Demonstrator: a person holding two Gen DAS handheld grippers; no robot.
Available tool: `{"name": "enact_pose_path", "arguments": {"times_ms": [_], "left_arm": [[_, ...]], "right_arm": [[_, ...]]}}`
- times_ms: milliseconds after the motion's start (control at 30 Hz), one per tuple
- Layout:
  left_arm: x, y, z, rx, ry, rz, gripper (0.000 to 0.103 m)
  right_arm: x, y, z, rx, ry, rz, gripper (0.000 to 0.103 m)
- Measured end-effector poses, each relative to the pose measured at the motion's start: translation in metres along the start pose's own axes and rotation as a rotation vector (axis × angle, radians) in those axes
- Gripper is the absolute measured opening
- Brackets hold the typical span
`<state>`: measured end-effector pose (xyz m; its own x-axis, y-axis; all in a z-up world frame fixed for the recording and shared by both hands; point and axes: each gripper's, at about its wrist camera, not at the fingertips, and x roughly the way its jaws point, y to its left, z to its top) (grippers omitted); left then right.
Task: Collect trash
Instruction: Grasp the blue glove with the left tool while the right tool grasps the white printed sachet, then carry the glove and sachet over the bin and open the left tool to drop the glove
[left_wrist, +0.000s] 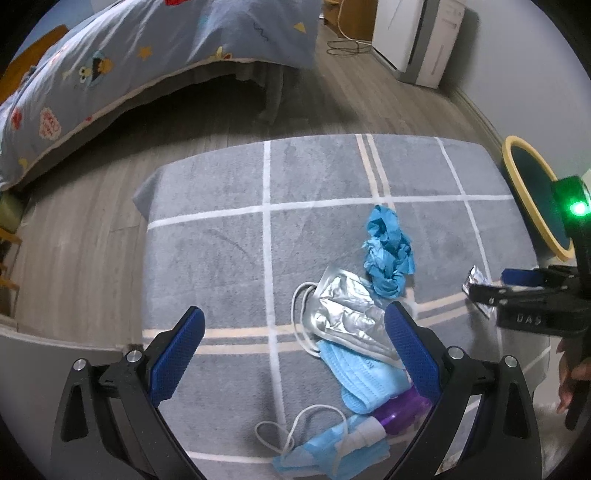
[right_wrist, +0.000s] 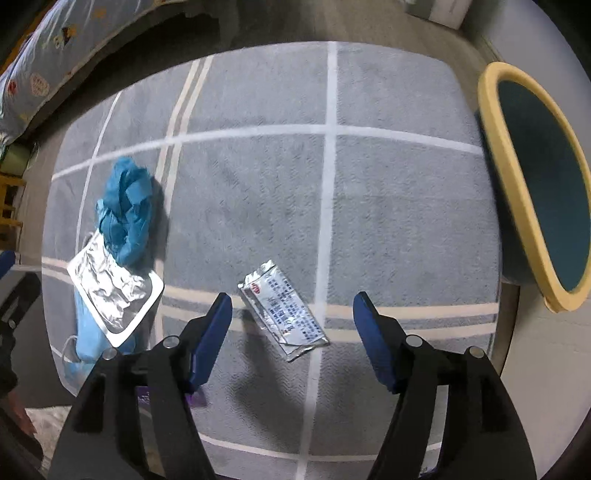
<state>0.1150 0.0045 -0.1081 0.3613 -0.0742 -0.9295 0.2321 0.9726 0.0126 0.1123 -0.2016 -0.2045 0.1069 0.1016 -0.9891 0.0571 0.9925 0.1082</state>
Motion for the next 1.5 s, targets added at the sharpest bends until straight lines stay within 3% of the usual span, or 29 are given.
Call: {"name": "enact_pose_path", "arguments": {"times_ms": [100,167,233,500,667,900,1067,1167,1200,1233,1500], "left_arm": [[0.0,0.004,0.0,-0.016,-0.001,-0.004,0.097],[0.001,0.005,0.0,-0.017,0.002,-0.004,0.097],[0.002,0.005,0.001,-0.014,0.003,-0.004,0.097],[0.017,-0.017,0.012,0.055,-0.002,-0.004,0.097],[0.034,-0.039,0.021,0.096,0.004,-0.052,0.095],[0.049,-0.062,0.03,0.148,-0.001,-0.065,0.092],[0.065,-0.082,0.029,0.225,0.036,-0.067,0.076],[0.079,-0.085,0.025,0.248,0.091,-0.036,0.06],[0.081,-0.085,0.024,0.249,0.101,-0.038,0.047],[0.081,-0.084,0.025,0.244,0.102,-0.046,0.041],[0.034,-0.079,0.04,0.179,-0.079,-0.118,0.041]], "right_arm": [[0.006,0.011,-0.001,-0.08,0.0,-0.063,0.059],[0.003,0.017,-0.001,-0.113,-0.013,-0.088,0.027],[0.001,0.014,0.0,-0.093,-0.019,-0.07,0.022],[-0.026,-0.015,0.007,-0.015,-0.073,-0.047,0.022],[-0.032,-0.042,0.011,0.032,-0.085,-0.025,0.022],[-0.036,-0.052,0.012,0.058,-0.1,0.006,0.022],[-0.039,-0.065,0.01,0.082,-0.104,0.008,0.022],[-0.042,-0.067,0.011,0.097,-0.112,0.015,0.022],[-0.044,-0.069,0.011,0.099,-0.116,0.016,0.022],[-0.044,-0.068,0.012,0.101,-0.12,0.017,0.022],[-0.067,-0.072,0.016,0.123,-0.182,0.063,0.022]]}}
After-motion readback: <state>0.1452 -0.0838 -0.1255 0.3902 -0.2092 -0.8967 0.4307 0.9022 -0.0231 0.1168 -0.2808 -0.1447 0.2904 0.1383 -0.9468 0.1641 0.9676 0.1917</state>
